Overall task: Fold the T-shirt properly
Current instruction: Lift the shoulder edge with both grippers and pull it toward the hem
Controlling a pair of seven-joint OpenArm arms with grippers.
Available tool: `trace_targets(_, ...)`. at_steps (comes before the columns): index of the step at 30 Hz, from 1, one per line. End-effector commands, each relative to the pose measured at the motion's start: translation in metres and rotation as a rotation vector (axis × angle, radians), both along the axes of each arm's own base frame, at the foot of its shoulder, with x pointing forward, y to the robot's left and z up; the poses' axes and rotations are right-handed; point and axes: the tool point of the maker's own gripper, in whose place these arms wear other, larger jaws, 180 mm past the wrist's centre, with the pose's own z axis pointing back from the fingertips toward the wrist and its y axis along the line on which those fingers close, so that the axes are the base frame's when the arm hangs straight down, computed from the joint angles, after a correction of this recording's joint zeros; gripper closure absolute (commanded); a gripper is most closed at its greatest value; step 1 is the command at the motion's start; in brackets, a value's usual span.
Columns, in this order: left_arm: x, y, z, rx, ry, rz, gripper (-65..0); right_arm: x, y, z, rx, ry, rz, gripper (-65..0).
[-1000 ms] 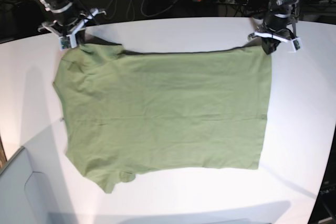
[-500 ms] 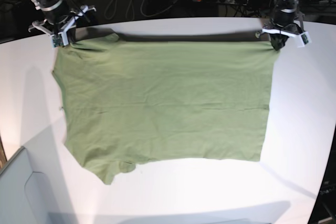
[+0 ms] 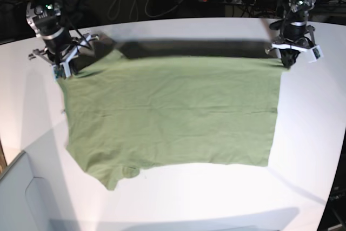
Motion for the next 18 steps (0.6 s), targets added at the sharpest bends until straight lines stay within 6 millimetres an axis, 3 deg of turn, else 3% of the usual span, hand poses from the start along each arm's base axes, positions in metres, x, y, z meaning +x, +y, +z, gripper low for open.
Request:
trace_targets(1,0.009,0.003,0.013,0.020,-0.049,-0.001,0.0,0.008,0.001,0.011,-0.009,-0.038,0.017,-0.1)
trace_targets(4,0.024,0.004,0.021,0.021,-0.089,0.000,0.0,0.025,-0.003,0.013,-0.011,-0.046,0.004,-0.1)
trace_targets(9,0.043,0.009,0.020,0.006,-0.121,0.013,0.0,0.041,-0.011,-0.007,0.012,-0.005,-0.023,-0.1)
trace_targets(13,0.055,0.009,0.016,-0.016,-0.132,0.023,0.0,0.049,-0.013,-0.015,0.027,0.007,-0.036,-0.1)
trace_targets(18,0.069,-0.004,0.003,-0.059,-0.126,0.007,0.0,0.068,-0.015,-0.010,0.036,-0.023,-0.042,-0.1)
